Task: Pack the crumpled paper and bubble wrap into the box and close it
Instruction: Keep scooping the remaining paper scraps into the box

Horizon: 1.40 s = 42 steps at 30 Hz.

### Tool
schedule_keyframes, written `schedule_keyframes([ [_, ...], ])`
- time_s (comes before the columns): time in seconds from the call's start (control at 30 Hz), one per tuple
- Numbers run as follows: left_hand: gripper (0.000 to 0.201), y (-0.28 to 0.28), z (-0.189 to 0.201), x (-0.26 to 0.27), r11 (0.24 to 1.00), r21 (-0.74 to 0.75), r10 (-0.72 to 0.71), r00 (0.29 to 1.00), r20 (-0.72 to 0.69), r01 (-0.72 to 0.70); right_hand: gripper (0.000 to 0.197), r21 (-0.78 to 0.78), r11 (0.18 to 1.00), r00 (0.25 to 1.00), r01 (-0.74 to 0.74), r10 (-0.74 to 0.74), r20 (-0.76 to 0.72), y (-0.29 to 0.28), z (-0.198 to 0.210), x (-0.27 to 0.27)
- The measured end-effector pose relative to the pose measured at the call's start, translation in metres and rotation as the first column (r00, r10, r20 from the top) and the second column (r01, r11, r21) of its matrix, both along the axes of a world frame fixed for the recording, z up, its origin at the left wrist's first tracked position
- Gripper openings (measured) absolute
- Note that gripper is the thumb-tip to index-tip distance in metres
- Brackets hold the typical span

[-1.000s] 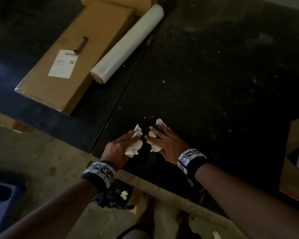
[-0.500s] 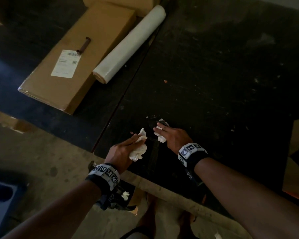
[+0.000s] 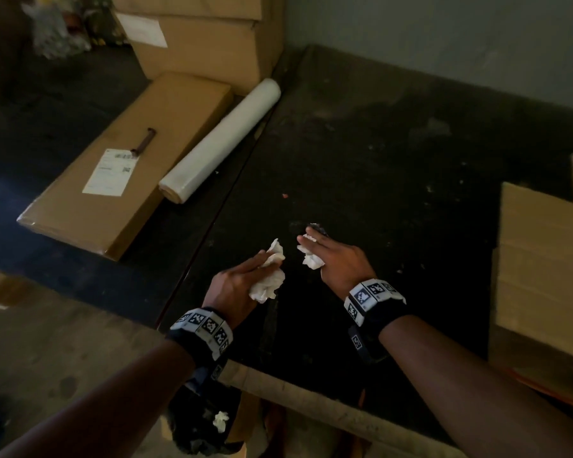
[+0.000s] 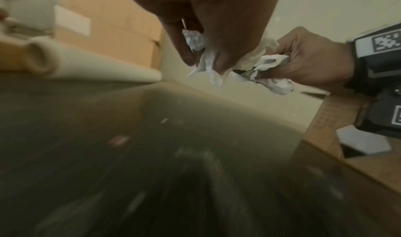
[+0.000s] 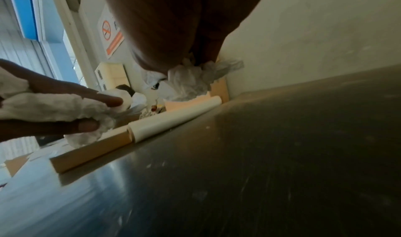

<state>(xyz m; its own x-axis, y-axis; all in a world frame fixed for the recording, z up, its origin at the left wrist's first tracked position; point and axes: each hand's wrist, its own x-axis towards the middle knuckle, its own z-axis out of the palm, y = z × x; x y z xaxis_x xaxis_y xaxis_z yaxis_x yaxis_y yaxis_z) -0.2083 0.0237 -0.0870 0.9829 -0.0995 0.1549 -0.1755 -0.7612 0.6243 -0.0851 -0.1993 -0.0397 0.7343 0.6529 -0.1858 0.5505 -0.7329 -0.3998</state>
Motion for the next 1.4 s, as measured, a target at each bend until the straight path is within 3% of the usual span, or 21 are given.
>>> schedule_keyframes([
  [0.27, 0.066, -0.082, 0.086, 0.09, 0.997, 0.03, -0.075, 0.981, 0.181, 0.071, 0.082, 0.194, 0.962, 0.936, 0.194, -0.24, 0.257, -0.093, 0.097, 0.014],
  [0.57, 0.054, -0.26, 0.173, 0.157, 0.932, -0.196, -0.223, 0.909, 0.352, 0.305, 0.079, 0.284, 0.867, 0.752, 0.408, -0.496, 0.434, -0.269, 0.178, 0.011],
  [0.8, 0.053, -0.422, 0.19, 0.174, 0.883, -0.198, -0.35, 0.878, 0.327, 0.426, 0.069, 0.294, 0.78, 0.67, 0.553, -0.626, 0.4, -0.431, 0.185, 0.015],
  [0.93, 0.048, -0.502, 0.178, 0.186, 0.89, -0.123, -0.405, 0.886, 0.225, 0.439, 0.066, 0.178, 0.774, 0.711, 0.608, -0.63, 0.312, -0.52, 0.171, 0.021],
  [1.07, 0.035, -0.556, 0.155, 0.2, 0.92, 0.119, -0.376, 0.927, 0.004, 0.373, 0.059, -0.064, 0.809, 0.8, 0.584, -0.561, 0.211, -0.573, 0.137, 0.037],
  [1.13, 0.048, -0.57, 0.139, 0.203, 0.896, 0.242, -0.336, 0.924, -0.18, 0.373, 0.061, -0.194, 0.857, 0.876, 0.478, -0.48, 0.042, -0.587, 0.117, 0.047],
  [1.2, 0.084, -0.577, 0.128, 0.204, 0.845, 0.3, -0.335, 0.876, -0.347, 0.442, 0.079, -0.283, 0.894, 0.918, 0.348, -0.386, -0.089, -0.596, 0.103, 0.054],
  [1.3, 0.133, -0.582, 0.134, 0.206, 0.833, 0.306, -0.289, 0.834, -0.469, 0.461, 0.113, -0.316, 0.903, 0.932, 0.291, -0.342, -0.122, -0.608, 0.1, 0.066],
  [1.4, 0.159, -0.59, 0.149, 0.207, 0.814, 0.339, -0.254, 0.813, -0.523, 0.472, 0.14, -0.307, 0.911, 0.93, 0.277, -0.334, -0.154, -0.614, 0.107, 0.067],
])
